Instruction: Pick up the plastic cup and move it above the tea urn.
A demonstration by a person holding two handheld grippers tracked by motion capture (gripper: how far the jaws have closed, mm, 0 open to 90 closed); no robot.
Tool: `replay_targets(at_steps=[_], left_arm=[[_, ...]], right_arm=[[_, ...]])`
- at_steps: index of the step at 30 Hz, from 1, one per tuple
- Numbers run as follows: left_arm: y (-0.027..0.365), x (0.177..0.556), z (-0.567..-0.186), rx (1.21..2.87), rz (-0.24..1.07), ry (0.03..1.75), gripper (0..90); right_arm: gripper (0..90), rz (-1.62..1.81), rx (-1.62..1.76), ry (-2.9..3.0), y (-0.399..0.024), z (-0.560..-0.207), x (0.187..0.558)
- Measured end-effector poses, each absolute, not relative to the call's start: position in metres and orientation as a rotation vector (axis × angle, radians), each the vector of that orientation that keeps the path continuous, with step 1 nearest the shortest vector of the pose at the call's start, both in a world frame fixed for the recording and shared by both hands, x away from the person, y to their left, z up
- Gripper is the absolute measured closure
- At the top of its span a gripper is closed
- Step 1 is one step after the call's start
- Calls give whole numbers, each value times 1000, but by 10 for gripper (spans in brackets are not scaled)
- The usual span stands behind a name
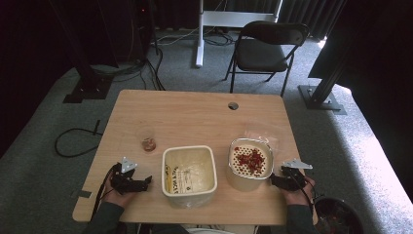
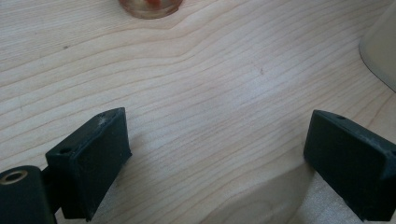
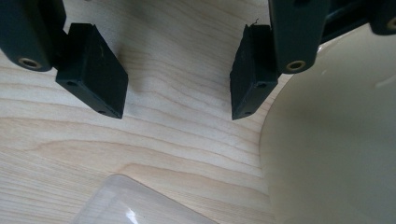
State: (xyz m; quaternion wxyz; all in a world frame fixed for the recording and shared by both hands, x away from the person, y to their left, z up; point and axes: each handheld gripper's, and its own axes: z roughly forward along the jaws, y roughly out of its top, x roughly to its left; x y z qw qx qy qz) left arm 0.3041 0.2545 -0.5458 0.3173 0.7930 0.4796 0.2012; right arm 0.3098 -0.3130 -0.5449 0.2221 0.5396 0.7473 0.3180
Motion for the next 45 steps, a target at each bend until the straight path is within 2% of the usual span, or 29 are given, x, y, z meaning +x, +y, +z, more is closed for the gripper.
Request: replay_targets(at_steps=[10, 13, 20, 31, 45], left_arm=[[254, 304, -546, 2085, 531, 1265, 74], [254, 304, -546, 2085, 531, 1265, 74], [254, 304, -546, 2085, 531, 1265, 74], [254, 304, -546, 2085, 531, 1265, 74], [254, 304, -546, 2085, 531, 1266, 74]], right_arm=[[369, 882, 1490, 2064, -313, -545, 311], [447, 880, 1498, 2053, -314, -544, 310], [520, 933, 1475, 1973, -315, -532, 306], [541, 985, 1442, 1841, -319, -505, 313], [577, 976, 1452, 1757, -328, -484, 342]])
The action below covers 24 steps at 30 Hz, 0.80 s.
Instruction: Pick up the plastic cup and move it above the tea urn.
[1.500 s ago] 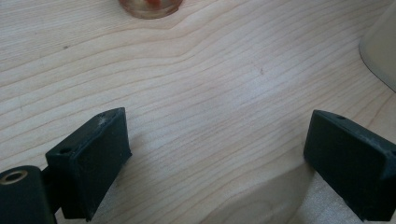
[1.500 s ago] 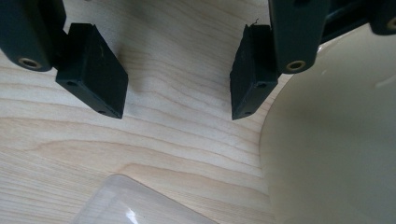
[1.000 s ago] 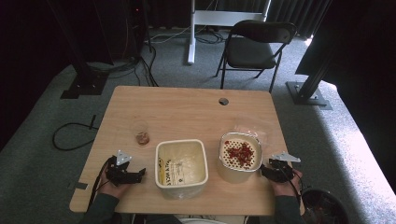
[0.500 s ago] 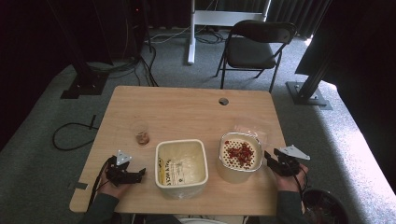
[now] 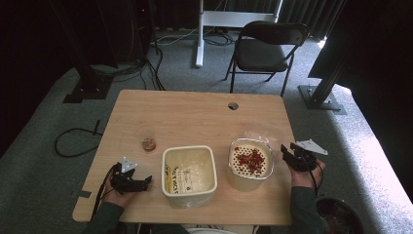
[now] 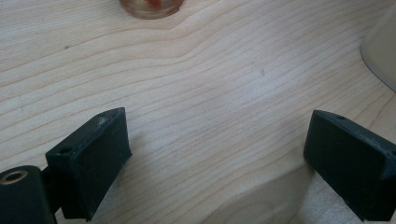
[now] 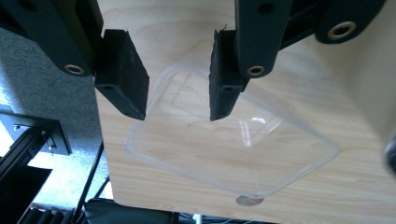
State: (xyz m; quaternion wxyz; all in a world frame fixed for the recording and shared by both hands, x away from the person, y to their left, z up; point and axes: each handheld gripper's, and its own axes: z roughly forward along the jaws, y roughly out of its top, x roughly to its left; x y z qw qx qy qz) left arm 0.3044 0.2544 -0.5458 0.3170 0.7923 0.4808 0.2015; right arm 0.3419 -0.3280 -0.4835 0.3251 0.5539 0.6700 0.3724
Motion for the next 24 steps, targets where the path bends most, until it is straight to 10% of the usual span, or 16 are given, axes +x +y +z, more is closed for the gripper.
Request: replay_targets(at_steps=[24], left_arm=[[254, 304, -546, 2086, 530, 1265, 74]], right_arm=[[707, 985, 1713, 1781, -347, -525, 404]])
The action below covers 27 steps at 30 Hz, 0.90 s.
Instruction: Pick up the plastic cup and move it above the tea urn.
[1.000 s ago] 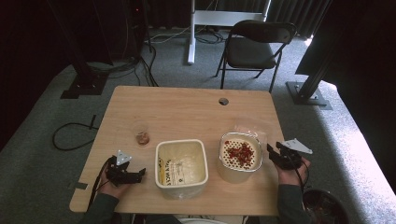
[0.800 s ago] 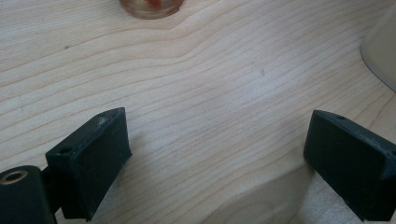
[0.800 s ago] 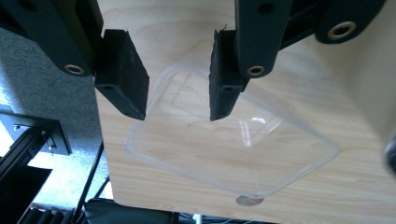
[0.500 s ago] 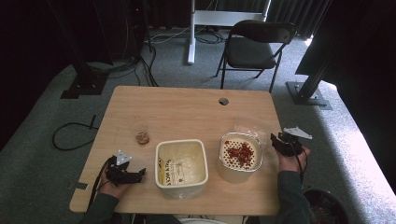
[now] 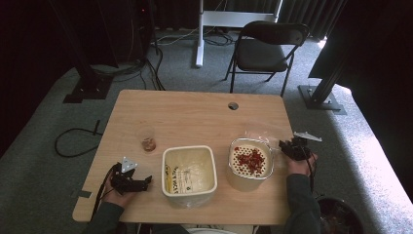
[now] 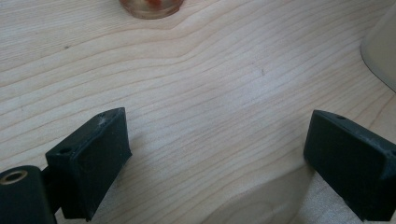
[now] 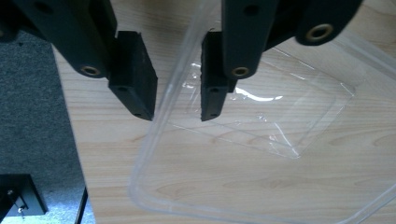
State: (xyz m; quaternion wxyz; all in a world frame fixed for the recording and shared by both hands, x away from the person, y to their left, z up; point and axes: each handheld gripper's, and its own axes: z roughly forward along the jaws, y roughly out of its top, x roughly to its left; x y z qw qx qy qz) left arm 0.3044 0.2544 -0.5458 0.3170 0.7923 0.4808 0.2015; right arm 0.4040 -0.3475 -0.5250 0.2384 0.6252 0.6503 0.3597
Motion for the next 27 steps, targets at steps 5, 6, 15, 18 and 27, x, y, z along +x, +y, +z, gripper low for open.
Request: replay_targets(at_steps=[5, 6, 15, 18, 27], left_arm=[[254, 304, -546, 2085, 531, 1266, 74], [254, 304, -546, 2086, 531, 1266, 74], [254, 304, -546, 2086, 531, 1266, 74], [254, 304, -546, 2086, 530, 1265, 74], [254, 304, -546, 2085, 531, 1266, 74]], right_arm=[[829, 981, 1711, 1760, -346, -524, 403], [833, 978, 1711, 1755, -346, -523, 402], [865, 985, 1723, 1669, -352, -511, 396], [868, 984, 1729, 1645, -352, -505, 396], [871, 988, 1702, 1614, -346, -483, 401]])
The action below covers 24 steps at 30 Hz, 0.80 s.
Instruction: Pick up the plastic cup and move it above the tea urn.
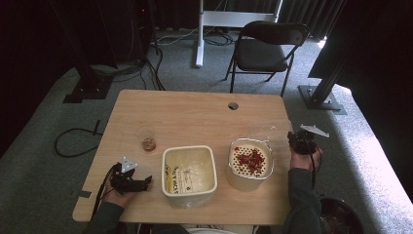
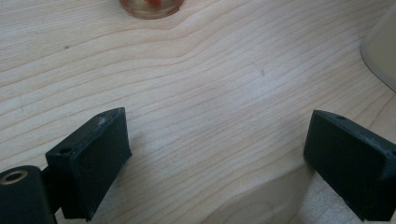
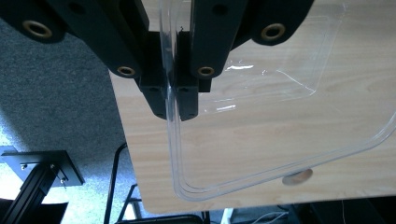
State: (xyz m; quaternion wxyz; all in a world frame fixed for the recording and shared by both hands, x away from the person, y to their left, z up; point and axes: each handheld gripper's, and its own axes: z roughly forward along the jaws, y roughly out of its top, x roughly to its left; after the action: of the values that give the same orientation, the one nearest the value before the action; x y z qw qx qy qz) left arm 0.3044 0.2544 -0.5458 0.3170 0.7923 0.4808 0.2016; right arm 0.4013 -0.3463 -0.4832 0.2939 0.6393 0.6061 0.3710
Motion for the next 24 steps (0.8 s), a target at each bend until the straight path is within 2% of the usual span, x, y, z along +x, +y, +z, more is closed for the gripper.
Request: replay_targets(at_steps=[24], left_arm=[[254, 304, -546, 2085, 530, 1266, 74]], right_arm=[[873, 1125, 1631, 1605, -316, -427, 417]])
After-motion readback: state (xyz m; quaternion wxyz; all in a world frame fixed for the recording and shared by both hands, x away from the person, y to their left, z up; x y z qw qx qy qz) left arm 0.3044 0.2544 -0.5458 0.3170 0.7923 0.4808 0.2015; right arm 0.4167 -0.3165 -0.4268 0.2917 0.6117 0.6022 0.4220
